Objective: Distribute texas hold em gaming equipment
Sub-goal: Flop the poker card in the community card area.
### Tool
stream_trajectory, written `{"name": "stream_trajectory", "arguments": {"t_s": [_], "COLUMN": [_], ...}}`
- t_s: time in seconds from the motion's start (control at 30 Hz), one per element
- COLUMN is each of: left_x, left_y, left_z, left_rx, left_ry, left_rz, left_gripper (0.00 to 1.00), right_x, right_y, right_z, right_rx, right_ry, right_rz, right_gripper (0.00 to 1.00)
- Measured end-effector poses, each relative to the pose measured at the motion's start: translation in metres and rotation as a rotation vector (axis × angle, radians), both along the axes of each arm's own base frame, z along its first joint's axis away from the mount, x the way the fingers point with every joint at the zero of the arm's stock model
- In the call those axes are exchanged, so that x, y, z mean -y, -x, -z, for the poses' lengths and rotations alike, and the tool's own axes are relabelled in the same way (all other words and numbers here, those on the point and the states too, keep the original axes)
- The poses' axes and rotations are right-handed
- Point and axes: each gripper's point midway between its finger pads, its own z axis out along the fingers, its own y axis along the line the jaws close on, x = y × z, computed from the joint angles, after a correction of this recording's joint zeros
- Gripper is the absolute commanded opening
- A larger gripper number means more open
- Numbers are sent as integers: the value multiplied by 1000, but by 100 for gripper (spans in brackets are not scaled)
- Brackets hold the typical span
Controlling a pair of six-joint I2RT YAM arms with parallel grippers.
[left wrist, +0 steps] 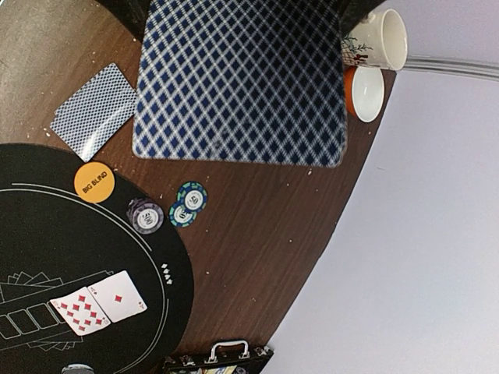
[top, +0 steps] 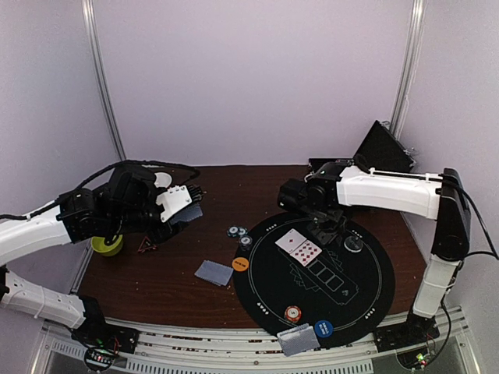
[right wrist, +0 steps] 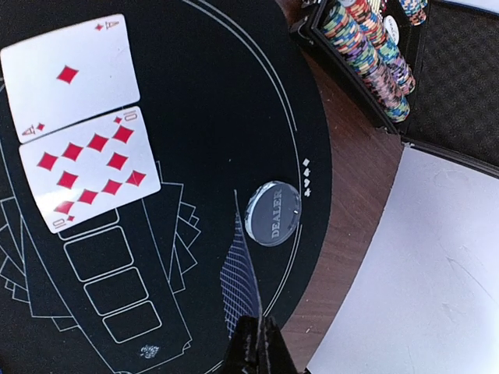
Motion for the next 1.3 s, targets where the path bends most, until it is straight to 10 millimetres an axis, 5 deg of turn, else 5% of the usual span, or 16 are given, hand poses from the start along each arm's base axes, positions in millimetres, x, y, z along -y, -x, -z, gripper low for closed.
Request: {"name": "stream_trajectory", "arguments": {"t_s": [0.43, 0.67, 0.9, 1.3], "left_x": [-1, -2, -2, -3], "left_y": [1, 1, 1, 2], "left_z": [-7, -8, -8, -9], "left_rx": [15, 19, 22, 26], "left_ry": [18, 19, 18, 21], "left_rz": [0, 2, 4, 5], "left_gripper": [59, 59, 59, 60], "right_x": [0, -17, -23, -27], "right_y": [24, 48, 59, 52], "right_z": [69, 104, 121, 121], "right_rx": [-177, -331, -391, -379], "right_ry": [83, 36, 53, 97], "right_rz": [-14, -53, -99, -160], "right_gripper": [0, 0, 0, 0]}}
